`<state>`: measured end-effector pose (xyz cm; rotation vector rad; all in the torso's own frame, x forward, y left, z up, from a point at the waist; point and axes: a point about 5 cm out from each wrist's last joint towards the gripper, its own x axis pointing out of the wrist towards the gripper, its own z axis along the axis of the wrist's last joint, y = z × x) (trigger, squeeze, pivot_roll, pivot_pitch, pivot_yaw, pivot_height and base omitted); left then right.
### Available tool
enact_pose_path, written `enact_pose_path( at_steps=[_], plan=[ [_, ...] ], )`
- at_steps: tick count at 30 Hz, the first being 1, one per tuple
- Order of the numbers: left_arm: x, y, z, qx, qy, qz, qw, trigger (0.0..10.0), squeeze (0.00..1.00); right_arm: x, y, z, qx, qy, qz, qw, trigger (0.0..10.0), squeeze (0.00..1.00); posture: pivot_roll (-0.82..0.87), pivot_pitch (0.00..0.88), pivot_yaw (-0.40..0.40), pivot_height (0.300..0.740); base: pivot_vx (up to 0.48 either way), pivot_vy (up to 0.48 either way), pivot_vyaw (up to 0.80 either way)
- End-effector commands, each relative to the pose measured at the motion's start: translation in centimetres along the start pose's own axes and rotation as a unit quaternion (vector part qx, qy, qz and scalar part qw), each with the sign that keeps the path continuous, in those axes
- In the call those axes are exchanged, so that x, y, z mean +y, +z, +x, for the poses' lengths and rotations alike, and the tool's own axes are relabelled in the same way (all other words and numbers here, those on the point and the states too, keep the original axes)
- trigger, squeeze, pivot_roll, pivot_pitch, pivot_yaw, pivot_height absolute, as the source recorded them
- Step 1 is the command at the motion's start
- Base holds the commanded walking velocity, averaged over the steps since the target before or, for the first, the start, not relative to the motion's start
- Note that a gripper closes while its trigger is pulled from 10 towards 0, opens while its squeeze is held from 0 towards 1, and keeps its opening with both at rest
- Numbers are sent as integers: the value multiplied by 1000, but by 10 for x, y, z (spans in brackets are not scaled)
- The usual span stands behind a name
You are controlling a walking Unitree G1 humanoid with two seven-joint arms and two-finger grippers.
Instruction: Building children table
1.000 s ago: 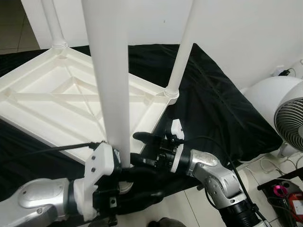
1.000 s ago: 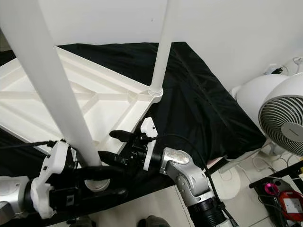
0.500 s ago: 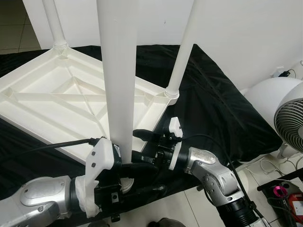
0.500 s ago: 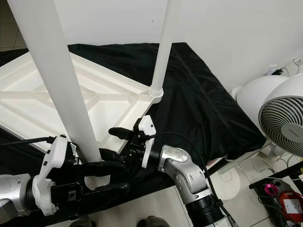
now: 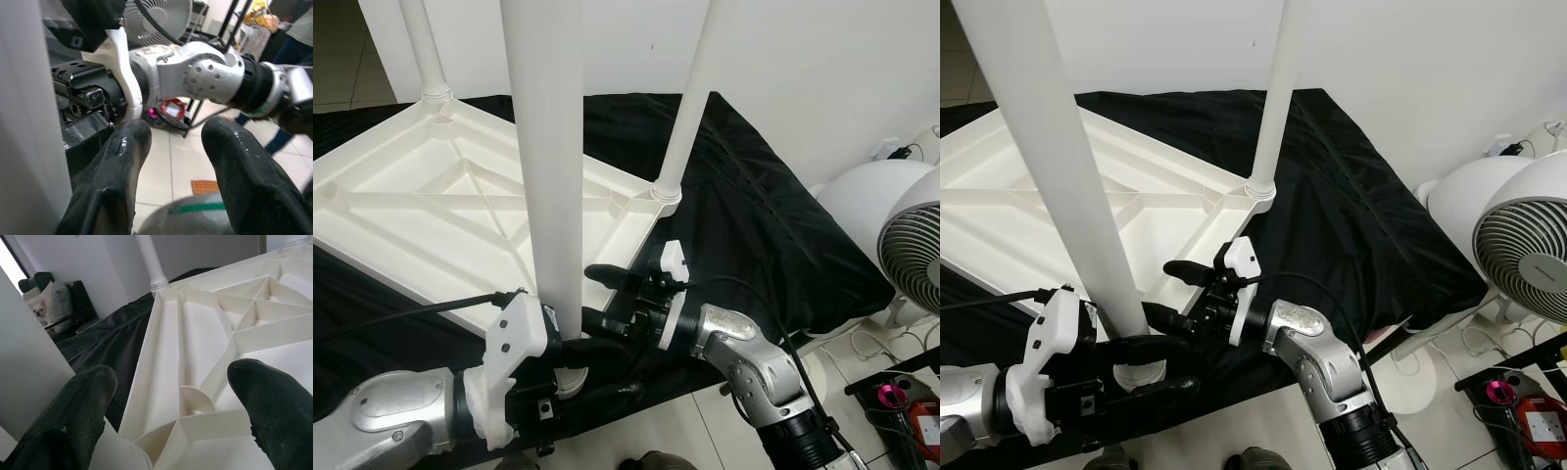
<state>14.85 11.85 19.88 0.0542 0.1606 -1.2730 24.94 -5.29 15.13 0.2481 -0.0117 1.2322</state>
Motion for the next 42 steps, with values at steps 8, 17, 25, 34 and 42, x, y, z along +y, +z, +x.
enact_pose_path(
  at_steps=[8, 17, 25, 34, 42],
  plan=[
    [4, -10, -5, -7, 36, -35, 999, 10000, 0, -17, 6, -21, 1, -55, -35, 998, 10000, 0, 40, 71, -99, 740, 0, 0, 0],
    [-12, -6, -14, -30, -32, -55, 998, 10000, 0, -43, 10, -40, -17, -197, -65, 978, 10000, 0, 35, 74, -97, 740, 0, 0, 0],
    [-19, -3, -19, -33, -55, -68, 996, 10000, 0, -36, -10, -62, 33, -195, -80, 977, 10000, 0, 37, 72, -88, 740, 0, 0, 0],
    [-24, -13, -37, 49, -66, -71, 994, 10000, 0, -18, -17, -90, 107, -86, -60, 989, 10000, 0, 48, 74, -80, 740, 0, 0, 0],
    [-19, -20, -51, 109, -46, -68, 991, 10000, 0, -20, -15, -98, 138, -51, -64, 987, 10000, 0, 65, 76, -72, 740, 0, 0, 0]
  ],
)
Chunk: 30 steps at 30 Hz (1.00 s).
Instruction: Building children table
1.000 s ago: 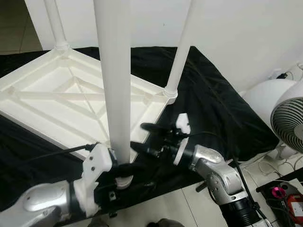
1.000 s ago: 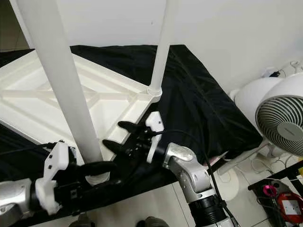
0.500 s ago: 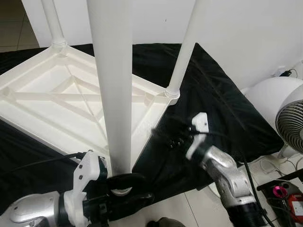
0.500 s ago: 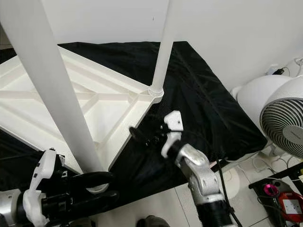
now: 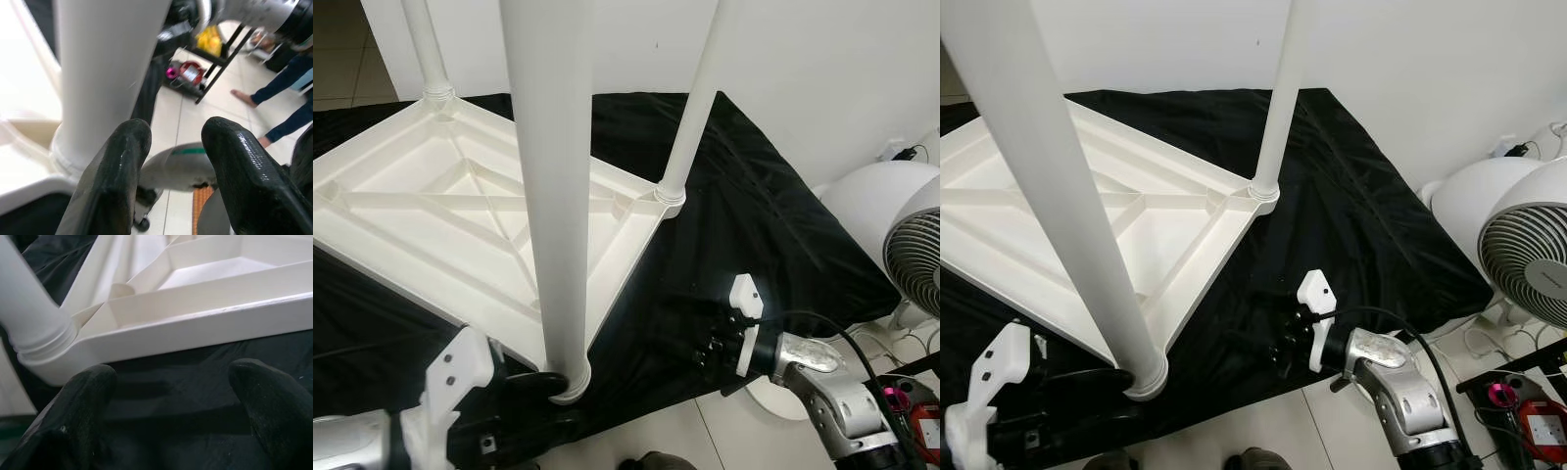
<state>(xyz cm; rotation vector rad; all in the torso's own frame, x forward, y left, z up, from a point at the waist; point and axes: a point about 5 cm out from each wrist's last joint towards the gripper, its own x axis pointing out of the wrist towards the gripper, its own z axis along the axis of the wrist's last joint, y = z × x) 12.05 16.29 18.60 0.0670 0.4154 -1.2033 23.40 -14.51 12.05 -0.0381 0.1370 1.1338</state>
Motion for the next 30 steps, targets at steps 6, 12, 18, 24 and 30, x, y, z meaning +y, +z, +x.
enact_pose_path(
  at_steps=[6, 12, 18, 24, 30],
  plan=[
    [12, -8, -23, 54, -3, 5, 999, 10000, 0, 5, 0, 4, 21, 78, 2, 997, 10000, 0, 90, 74, -65, 740, 0, 0, 0],
    [45, -19, -56, 81, 120, 3, 989, 10000, 0, 7, 3, 14, 25, 120, -10, 992, 10000, 0, 114, 74, -69, 740, 0, 0, 0],
    [75, -17, -77, 63, 259, 38, 963, 10000, 0, 12, 7, 30, 22, 162, -17, 986, 10000, 0, 136, 69, -78, 740, 0, 0, 0],
    [88, -17, -87, 45, 331, 51, 941, 10000, 0, 10, 12, 40, 13, 163, -34, 986, 10000, 0, 139, 67, -79, 740, 0, 0, 0],
    [114, -12, -105, -33, 488, 45, 871, 10000, 0, 13, 14, 49, -3, 158, -41, 987, 10000, 0, 139, 62, -77, 740, 0, 0, 0]
  ],
)
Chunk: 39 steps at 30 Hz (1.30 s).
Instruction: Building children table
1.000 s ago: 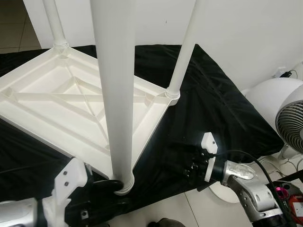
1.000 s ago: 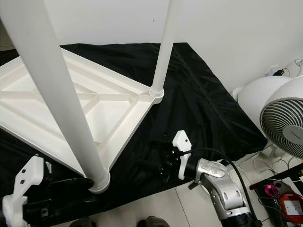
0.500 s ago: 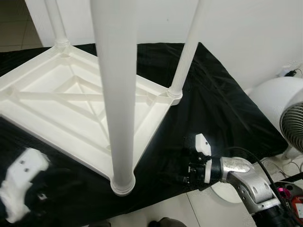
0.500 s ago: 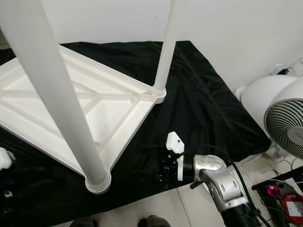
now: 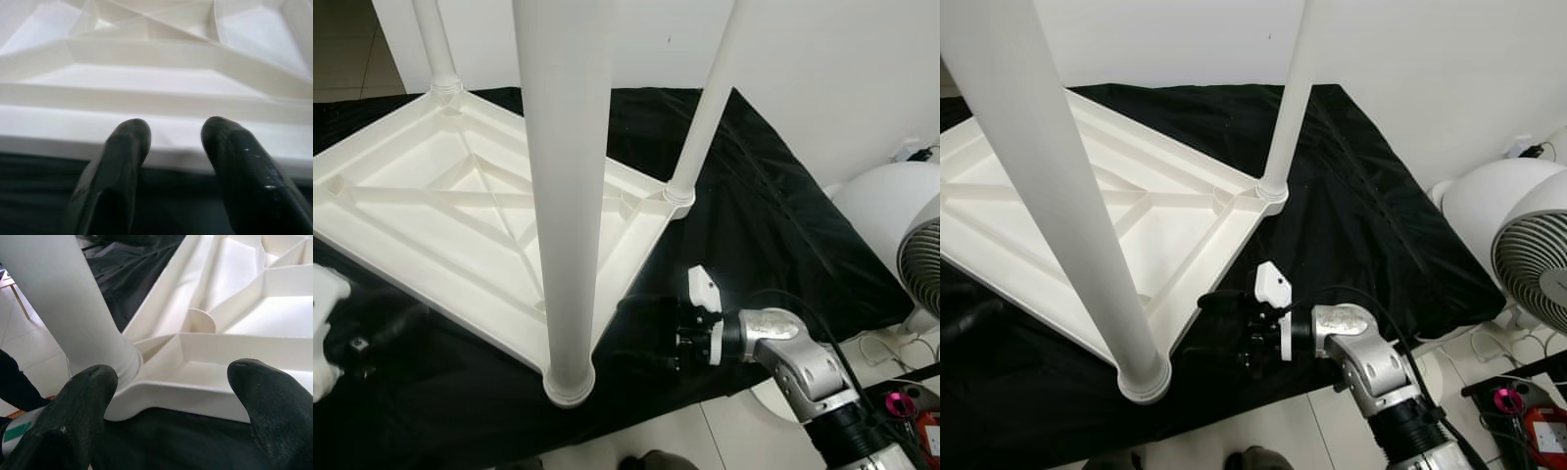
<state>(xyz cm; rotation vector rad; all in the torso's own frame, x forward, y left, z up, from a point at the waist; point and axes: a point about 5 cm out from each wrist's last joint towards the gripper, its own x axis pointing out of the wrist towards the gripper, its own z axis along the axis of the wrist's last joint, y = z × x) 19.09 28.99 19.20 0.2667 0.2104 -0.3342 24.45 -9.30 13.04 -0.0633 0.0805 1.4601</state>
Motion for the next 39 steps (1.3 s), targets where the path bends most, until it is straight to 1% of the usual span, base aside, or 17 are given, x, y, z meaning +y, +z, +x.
enact_pose_path(
  at_steps=[1, 2, 3, 4, 9, 12, 16, 18, 21, 25, 27, 30, 32, 33, 36, 37, 39],
  plan=[
    [19, -2, -6, -5, 92, -4, 996, 10000, 0, 4, -5, 0, 14, 6, -4, 1000, 10000, 0, 139, 62, -77, 740, 0, 0, 0],
    [25, -2, -9, -12, 113, -11, 994, 10000, 0, 7, -7, 1, 16, 16, -1, 1000, 10000, 0, 141, 63, -76, 740, 0, 0, 0],
    [25, -2, -9, -12, 113, -11, 994, 10000, 0, 7, -7, 1, 16, 16, -1, 1000, 10000, 0, 141, 63, -76, 740, 0, 0, 0],
    [32, 0, -14, -28, 130, -19, 991, 10000, 0, 10, -10, 3, 19, 30, 4, 999, 10000, 0, 141, 63, -76, 740, 0, 0, 0],
    [38, 6, -20, -55, 133, -42, 989, 10000, 0, 14, -12, 6, 25, 55, 4, 998, 10000, 0, 141, 63, -76, 740, 0, 0, 0],
    [39, 9, -22, -61, 129, -42, 989, 10000, 0, 14, -13, 8, 27, 62, 4, 998, 10000, 0, 147, 68, -77, 740, 0, 0, 0],
    [61, 27, -38, -109, 170, -31, 979, 10000, 0, 9, -8, 29, 9, 66, -8, 998, 10000, 0, 161, 75, -77, 740, 0, 0, 0],
    [64, 30, -40, -114, 179, -32, 977, 10000, 0, 9, -7, 32, 8, 69, -9, 998, 10000, 0, 161, 75, -77, 740, 0, 0, 0],
    [66, 32, -40, -123, 185, -36, 974, 10000, 0, 9, -7, 35, 8, 76, -12, 997, 10000, 0, 159, 76, -76, 740, 0, 0, 0],
    [66, 38, -38, -144, 193, -38, 970, 10000, 0, 12, -5, 46, 14, 109, -23, 994, 10000, 0, 160, 78, -78, 740, 0, 0, 0],
    [65, 40, -35, -156, 188, -44, 969, 10000, 0, 14, -1, 61, 15, 146, -31, 989, 10000, 0, 162, 78, -84, 740, 0, 0, 0],
    [65, 41, -34, -157, 187, -44, 969, 10000, 0, 14, -1, 65, 15, 153, -32, 988, 10000, 0, 163, 78, -86, 740, 0, 0, 0],
    [64, 41, -33, -161, 183, -43, 969, 10000, 0, 17, 1, 76, 16, 175, -36, 984, 10000, 0, 166, 81, -94, 740, 0, 0, 0],
    [64, 41, -33, -161, 183, -43, 969, 10000, 0, 17, 1, 76, 16, 175, -36, 984, 10000, 0, 166, 81, -94, 740, 0, 0, 0],
    [63, 43, -31, -168, 177, -45, 969, 10000, 0, 22, 2, 89, 19, 209, -36, 977, 10000, 0, 165, 85, -98, 740, 0, 0, 0],
    [63, 43, -31, -168, 177, -45, 969, 10000, 0, 22, 2, 89, 19, 209, -36, 977, 10000, 0, 165, 85, -98, 740, 0, 0, 0],
    [63, 42, -30, -169, 176, -47, 969, 10000, 0, 24, 4, 98, 19, 222, -39, 974, 10000, 0, 157, 88, -103, 740, 0, 0, 0]
  ],
)
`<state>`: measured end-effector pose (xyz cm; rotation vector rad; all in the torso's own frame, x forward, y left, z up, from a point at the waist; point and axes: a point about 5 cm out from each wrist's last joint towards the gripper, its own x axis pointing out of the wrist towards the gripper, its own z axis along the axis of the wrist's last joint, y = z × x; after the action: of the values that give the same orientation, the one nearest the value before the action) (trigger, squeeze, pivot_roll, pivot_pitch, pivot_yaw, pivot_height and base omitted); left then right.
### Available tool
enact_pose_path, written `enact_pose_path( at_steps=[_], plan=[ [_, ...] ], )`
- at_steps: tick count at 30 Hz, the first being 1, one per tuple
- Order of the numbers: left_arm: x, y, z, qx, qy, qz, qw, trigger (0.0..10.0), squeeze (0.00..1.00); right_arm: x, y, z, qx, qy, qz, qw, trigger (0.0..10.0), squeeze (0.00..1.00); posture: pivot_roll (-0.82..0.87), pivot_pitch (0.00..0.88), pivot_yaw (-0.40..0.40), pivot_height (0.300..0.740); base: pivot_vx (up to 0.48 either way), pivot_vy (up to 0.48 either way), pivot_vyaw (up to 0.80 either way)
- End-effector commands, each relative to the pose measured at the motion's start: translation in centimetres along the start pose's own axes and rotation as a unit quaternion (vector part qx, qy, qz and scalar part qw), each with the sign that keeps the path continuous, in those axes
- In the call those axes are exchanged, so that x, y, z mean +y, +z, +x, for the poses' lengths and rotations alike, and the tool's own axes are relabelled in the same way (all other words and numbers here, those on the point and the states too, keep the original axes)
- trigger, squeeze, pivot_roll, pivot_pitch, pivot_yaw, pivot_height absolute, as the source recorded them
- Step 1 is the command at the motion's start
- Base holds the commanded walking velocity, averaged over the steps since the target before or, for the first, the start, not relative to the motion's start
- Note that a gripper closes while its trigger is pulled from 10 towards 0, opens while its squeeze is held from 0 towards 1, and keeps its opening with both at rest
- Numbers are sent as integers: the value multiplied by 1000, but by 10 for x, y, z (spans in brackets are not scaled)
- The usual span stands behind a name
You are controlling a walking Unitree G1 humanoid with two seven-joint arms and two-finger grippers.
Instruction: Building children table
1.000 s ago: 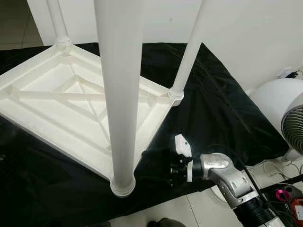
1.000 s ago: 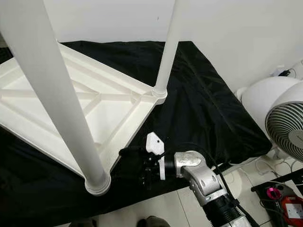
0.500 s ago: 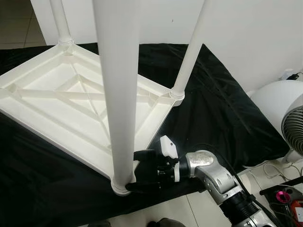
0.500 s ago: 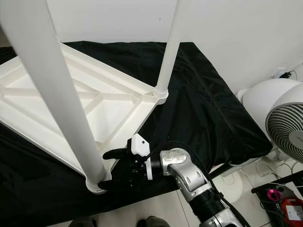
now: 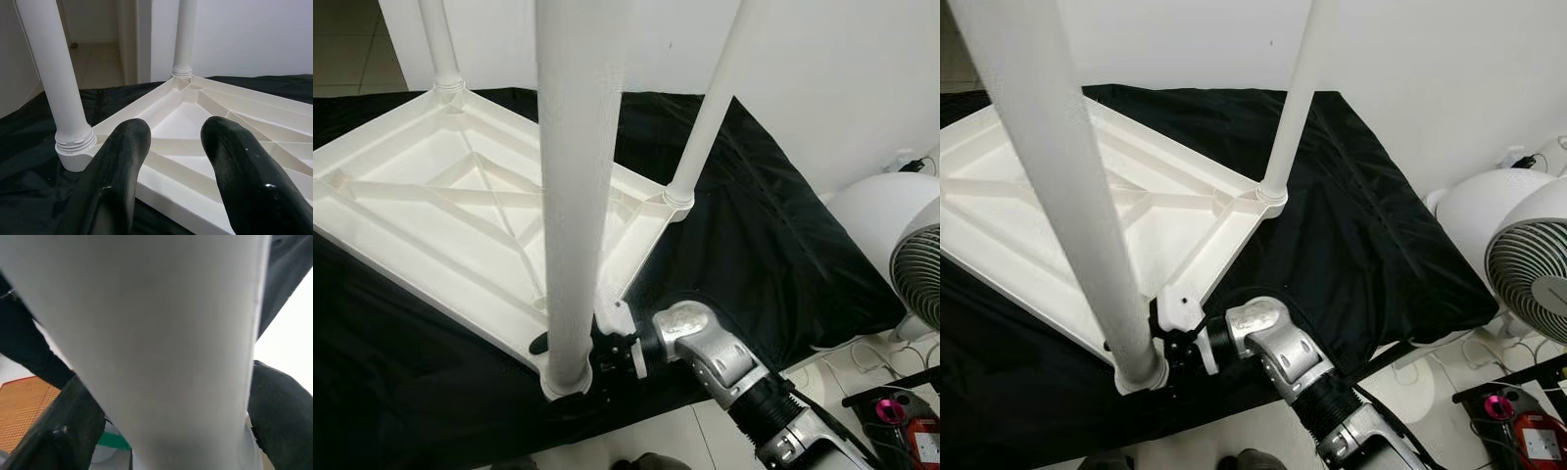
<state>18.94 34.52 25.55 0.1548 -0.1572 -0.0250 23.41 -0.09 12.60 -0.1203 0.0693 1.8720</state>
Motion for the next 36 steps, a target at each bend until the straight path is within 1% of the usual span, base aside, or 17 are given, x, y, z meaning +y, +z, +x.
enact_pose_path(
  at_steps=[1, 2, 3, 5, 10, 11, 12, 14, 18, 21, 24, 28, 30, 31, 32, 34, 36],
  plan=[
    [-2, -2, 2, 0, 6, -4, 1000, 10000, 0, 0, 0, 8, 9, 19, -7, 1000, 10000, 0, 157, 88, -103, 740, 0, 0, 0],
    [-3, -4, 2, 0, 5, -7, 1000, 10000, 0, -7, 4, 19, 6, 12, -13, 1000, 10000, 0, 158, 90, -104, 740, 0, 0, 0],
    [-3, -4, 2, 0, 5, -7, 1000, 10000, 0, -7, 4, 19, 6, 12, -13, 1000, 10000, 0, 158, 90, -104, 740, 0, 0, 0],
    [-3, -4, 3, -1, 4, -10, 1000, 10000, 0, -12, 6, 28, 1, 4, -17, 1000, 10000, 0, 154, 93, -107, 740, 0, 0, 0],
    [-3, -4, 3, -1, 4, -11, 1000, 10000, 0, -13, 7, 32, -1, 1, -17, 1000, 10000, 0, 154, 93, -107, 740, 0, 0, 0],
    [-3, -4, 4, -5, 3, -13, 1000, 10000, 0, -18, 11, 51, -17, -17, -23, 999, 10000, 0, 154, 93, -109, 740, 0, 0, 0],
    [-3, -4, 4, -5, 3, -13, 1000, 10000, 0, -18, 11, 51, -17, -17, -23, 999, 10000, 0, 154, 93, -109, 740, 0, 0, 0],
    [-3, -5, 5, -6, 1, -13, 1000, 10000, 0, -20, 13, 66, -26, -29, -28, 999, 10000, 0, 150, 94, -108, 740, 0, 0, 0],
    [-3, -5, 5, -7, 1, -14, 1000, 10000, 0, -21, 14, 72, -30, -34, -26, 999, 10000, 0, 149, 92, -109, 740, 0, 0, 0],
    [-2, -6, 8, -9, 0, -18, 1000, 10000, 0, -24, 18, 90, -34, -43, -35, 998, 10000, 0, 148, 90, -109, 740, 0, 0, 0],
    [-2, -7, 9, -10, 0, -19, 1000, 10000, 0, -24, 19, 92, -35, -40, -37, 998, 10000, 0, 150, 88, -110, 740, 0, 0, 0],
    [-2, -7, 10, -13, -1, -19, 1000, 10000, 0, -23, 15, 85, -27, -37, -50, 998, 10000, 0, 150, 88, -110, 740, 0, 0, 0],
    [-2, -8, 11, -13, -1, -20, 1000, 10000, 0, -24, 14, 77, -28, -44, -50, 997, 10000, 0, 142, 89, -108, 740, 0, 0, 0],
    [-2, -9, 12, -13, -2, -23, 1000, 10000, 0, -27, 13, 57, -32, -73, -58, 995, 10000, 0, 135, 86, -105, 740, 0, 0, 0],
    [-4, -11, 13, -14, -4, -26, 1000, 10000, 0, -29, 13, 45, -31, -91, -67, 993, 10000, 0, 128, 86, -104, 740, 0, 0, 0],
    [-4, -11, 13, -14, -4, -26, 1000, 10000, 0, -29, 13, 45, -31, -91, -67, 993, 10000, 0, 128, 86, -104, 740, 0, 0, 0],
    [-6, -12, 14, -14, -6, -28, 999, 10000, 0, -33, 16, 20, -35, -129, -77, 988, 10000, 0, 125, 81, -104, 740, 0, 0, 0]
  ],
)
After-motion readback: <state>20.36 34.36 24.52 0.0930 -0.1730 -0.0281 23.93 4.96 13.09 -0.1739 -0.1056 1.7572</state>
